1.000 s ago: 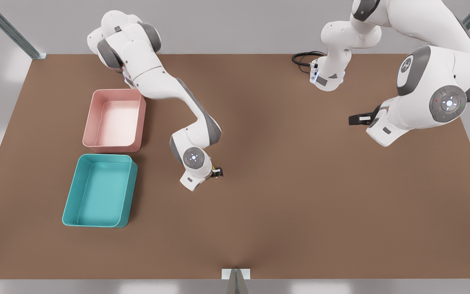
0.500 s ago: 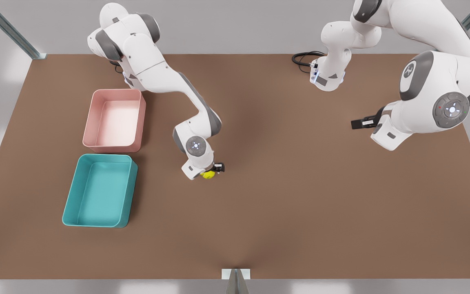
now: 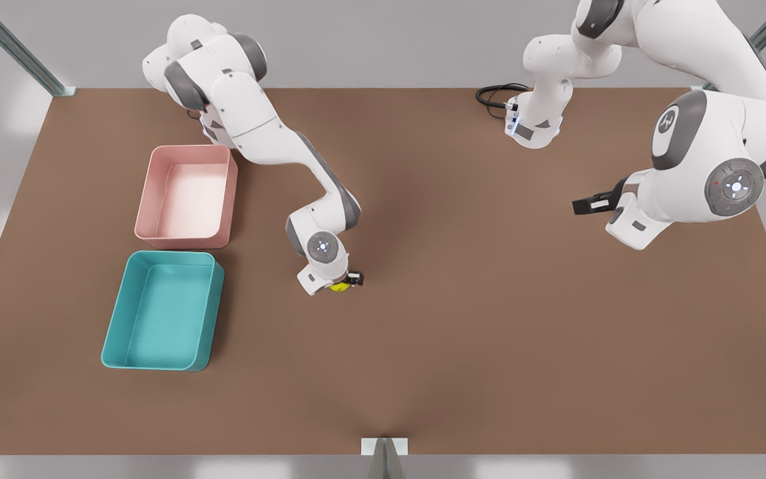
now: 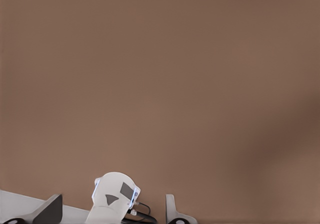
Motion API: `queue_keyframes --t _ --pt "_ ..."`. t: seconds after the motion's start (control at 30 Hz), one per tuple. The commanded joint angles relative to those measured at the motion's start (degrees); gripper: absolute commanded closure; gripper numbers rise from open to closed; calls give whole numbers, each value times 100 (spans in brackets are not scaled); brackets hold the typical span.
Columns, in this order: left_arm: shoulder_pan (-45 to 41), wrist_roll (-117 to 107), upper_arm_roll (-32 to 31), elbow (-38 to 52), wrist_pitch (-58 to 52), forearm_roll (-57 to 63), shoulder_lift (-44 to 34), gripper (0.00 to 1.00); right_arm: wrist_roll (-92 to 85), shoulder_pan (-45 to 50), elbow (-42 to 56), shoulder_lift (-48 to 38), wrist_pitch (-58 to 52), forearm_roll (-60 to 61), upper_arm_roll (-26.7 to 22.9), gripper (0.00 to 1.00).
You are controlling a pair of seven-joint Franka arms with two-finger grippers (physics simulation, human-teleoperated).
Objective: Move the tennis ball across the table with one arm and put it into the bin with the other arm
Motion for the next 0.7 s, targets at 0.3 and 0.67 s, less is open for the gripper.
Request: queue_keyframes --t 0.3,0.67 --pt "8 -155 -2 2 -2 0 12 0 315 20 11 220 216 5 0 0" --pt "8 -164 -2 -42 -2 0 21 0 298 20 11 141 163 14 0 0"
